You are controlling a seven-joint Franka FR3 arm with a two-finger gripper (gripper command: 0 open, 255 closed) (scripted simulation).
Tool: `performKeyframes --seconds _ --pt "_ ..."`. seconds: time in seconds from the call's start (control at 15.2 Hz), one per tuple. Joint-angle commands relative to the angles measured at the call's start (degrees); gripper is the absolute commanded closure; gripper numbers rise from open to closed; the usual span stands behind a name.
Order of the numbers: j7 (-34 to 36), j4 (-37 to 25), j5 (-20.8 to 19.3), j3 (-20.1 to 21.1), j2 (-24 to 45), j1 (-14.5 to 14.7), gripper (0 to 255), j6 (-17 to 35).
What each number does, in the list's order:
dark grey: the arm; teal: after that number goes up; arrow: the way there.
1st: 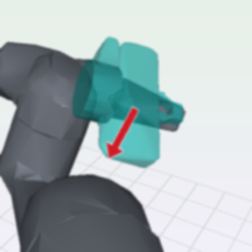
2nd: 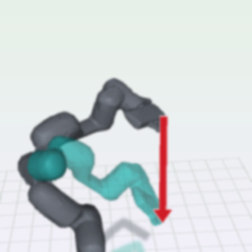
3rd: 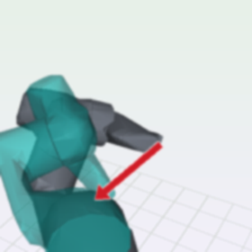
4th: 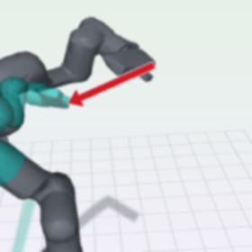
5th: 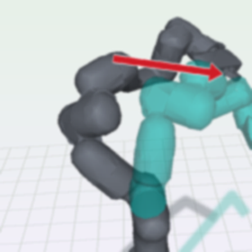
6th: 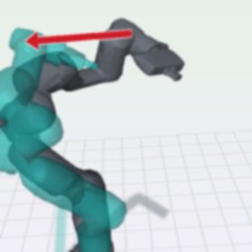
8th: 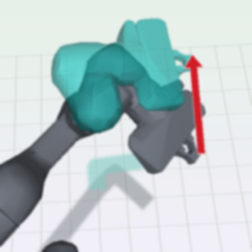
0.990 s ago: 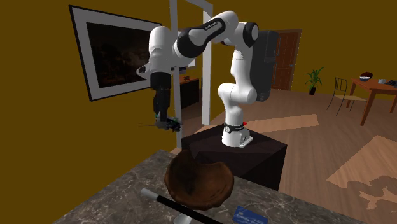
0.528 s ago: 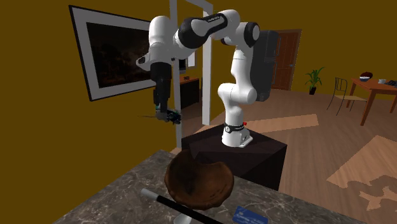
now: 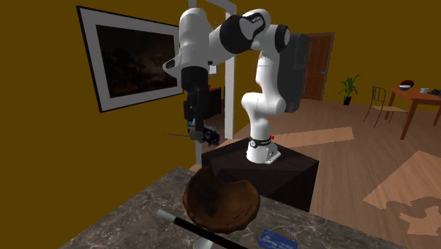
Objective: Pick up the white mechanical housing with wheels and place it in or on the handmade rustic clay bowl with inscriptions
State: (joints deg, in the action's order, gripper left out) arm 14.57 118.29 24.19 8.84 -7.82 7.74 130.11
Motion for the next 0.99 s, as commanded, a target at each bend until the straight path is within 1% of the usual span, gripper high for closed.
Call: performKeyframes --seconds 0.0,0.4,0.92 --pt "3.3 -1.3 -1.1 1.8 1.3 1.0 255 1.1" --pt "13.8 -7.4 -6.1 6.6 6.4 4.3 255 2.8" --pt "11.9 -2.9 -4.9 6.8 7.8 4.6 255 8.6"
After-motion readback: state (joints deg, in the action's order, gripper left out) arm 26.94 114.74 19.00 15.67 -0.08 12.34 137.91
